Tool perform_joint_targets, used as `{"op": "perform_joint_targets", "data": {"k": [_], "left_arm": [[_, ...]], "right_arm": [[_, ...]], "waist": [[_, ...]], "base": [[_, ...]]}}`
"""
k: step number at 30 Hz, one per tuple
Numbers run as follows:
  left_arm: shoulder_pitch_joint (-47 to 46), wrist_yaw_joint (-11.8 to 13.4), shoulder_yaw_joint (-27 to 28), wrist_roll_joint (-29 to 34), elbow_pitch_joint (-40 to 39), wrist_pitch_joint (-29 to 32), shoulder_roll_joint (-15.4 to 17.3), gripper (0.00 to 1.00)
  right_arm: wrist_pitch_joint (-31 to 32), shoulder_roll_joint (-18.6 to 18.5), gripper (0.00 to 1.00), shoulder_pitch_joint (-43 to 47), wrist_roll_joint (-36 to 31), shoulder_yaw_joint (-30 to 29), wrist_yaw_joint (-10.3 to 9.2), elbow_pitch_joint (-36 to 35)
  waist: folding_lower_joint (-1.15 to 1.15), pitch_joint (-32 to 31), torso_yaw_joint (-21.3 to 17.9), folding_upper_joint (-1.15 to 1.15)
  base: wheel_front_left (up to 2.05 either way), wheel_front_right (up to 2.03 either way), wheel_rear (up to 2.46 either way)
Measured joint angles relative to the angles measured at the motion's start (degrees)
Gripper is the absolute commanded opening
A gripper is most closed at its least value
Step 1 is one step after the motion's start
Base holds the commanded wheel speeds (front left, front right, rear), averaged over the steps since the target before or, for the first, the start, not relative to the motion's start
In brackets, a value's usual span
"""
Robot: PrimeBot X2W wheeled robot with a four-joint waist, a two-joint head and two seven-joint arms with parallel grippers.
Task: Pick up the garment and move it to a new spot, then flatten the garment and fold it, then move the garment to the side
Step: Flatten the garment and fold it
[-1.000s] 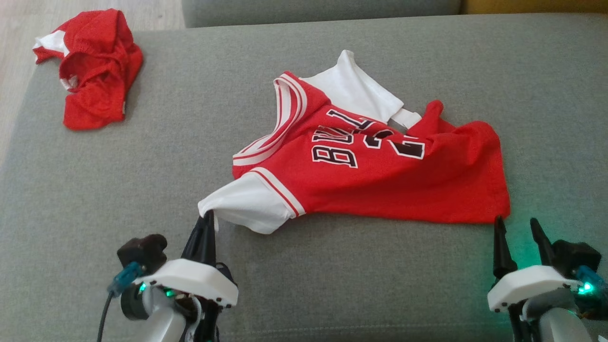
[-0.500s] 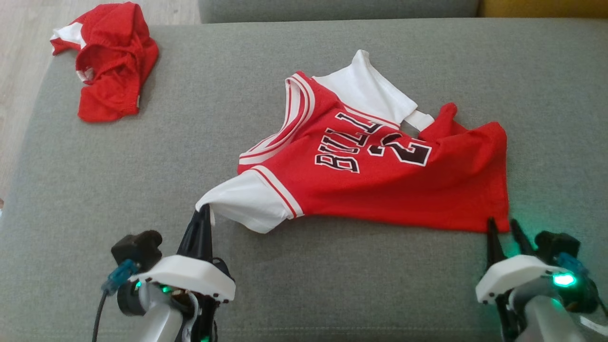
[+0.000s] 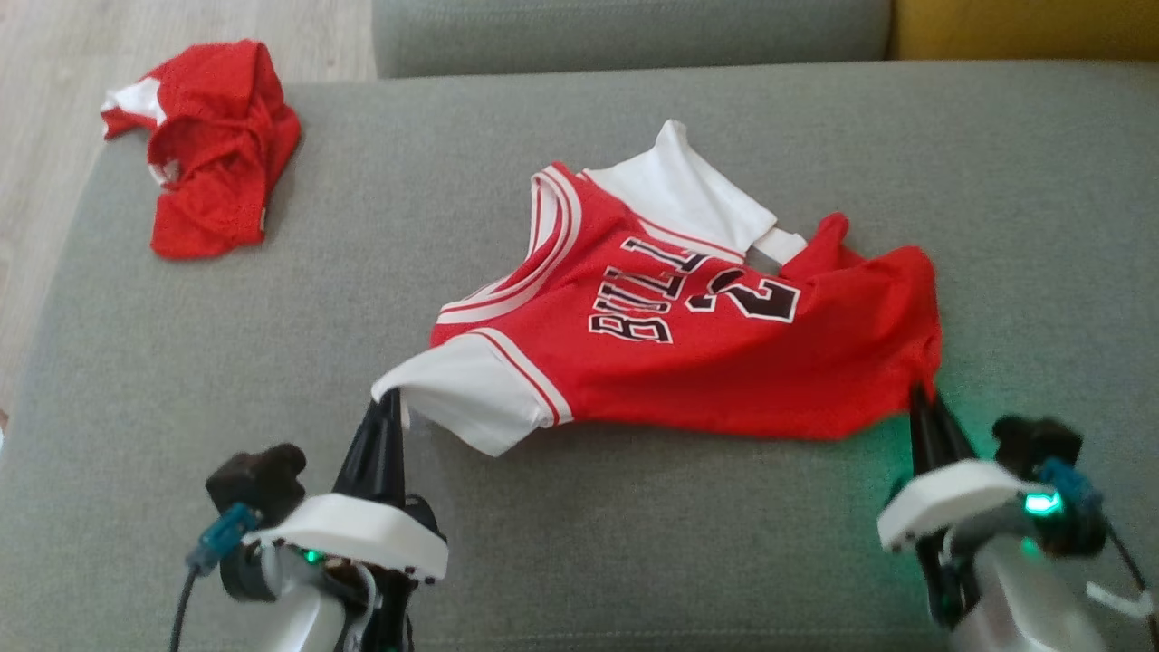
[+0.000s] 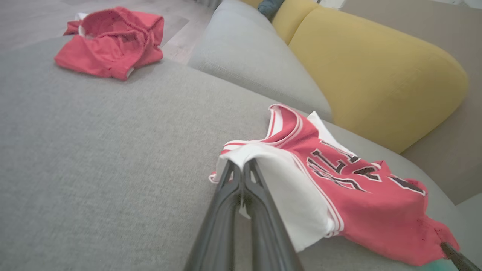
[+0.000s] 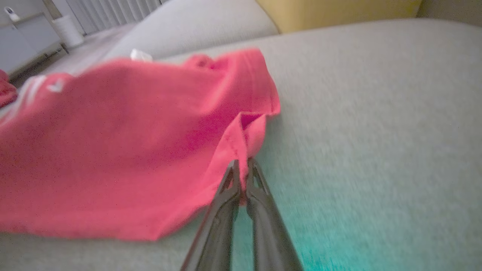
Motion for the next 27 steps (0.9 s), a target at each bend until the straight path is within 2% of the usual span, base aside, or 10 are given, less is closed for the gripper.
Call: {"op": "perform_joint_targets", "data": {"k": [5, 10, 13, 14, 17, 22, 27], "left_arm": [[-0.2, -0.4, 1.2, 1.7, -4.8, 0.0, 0.4, 0.0], [-1.9, -0.4, 1.7, 3.3, -12.6, 0.2, 2.9, 0.0], [-4.0, -0.2, 2.0, 5.3, -18.7, 1.8, 5.4, 0.0], [-6.1, 0.2, 2.7, 7.0, -23.4, 3.3, 7.3, 0.0], [-10.2, 0.7, 3.4, 9.5, -30.5, 5.9, 10.0, 0.0], [-18.0, 1.1, 4.6, 13.0, -40.7, 11.2, 13.1, 0.0], [-25.0, 0.6, 4.9, 14.4, -44.0, 16.2, 15.1, 0.0]], "right_arm": [[-0.9, 0.1, 0.0, 0.4, 2.7, 1.7, 0.0, -12.6], [-1.1, 0.1, 0.0, 3.6, 3.9, 1.5, 0.0, -30.1], [-1.1, 0.1, 0.0, 5.0, 3.9, 0.5, 0.0, -39.7], [-1.2, 0.1, 0.0, 5.6, 3.9, -0.4, 0.0, -45.8], [-1.3, 0.1, 0.0, 5.6, 3.8, -1.6, 0.0, -54.1], [-0.7, 0.1, 0.0, 5.6, 2.8, -3.2, 0.0, -65.2], [2.5, 0.1, 0.0, 5.3, 2.1, -3.9, 0.0, -71.6]], "waist": [[0.0, -2.1, -0.6, 0.0], [0.0, -4.4, -1.2, 0.0], [0.0, -5.6, -1.3, 0.0], [0.0, -6.1, -1.4, 0.0], [0.0, -6.4, -1.3, 0.0], [0.0, -6.1, -1.3, 0.0], [0.0, -4.6, -1.3, 0.0]], "base": [[0.0, 0.0, 0.0], [0.0, 0.0, 0.0], [0.0, 0.0, 0.0], [0.0, 0.0, 0.0], [0.0, 0.0, 0.0], [0.0, 0.0, 0.0], [0.0, 0.0, 0.0]]}}
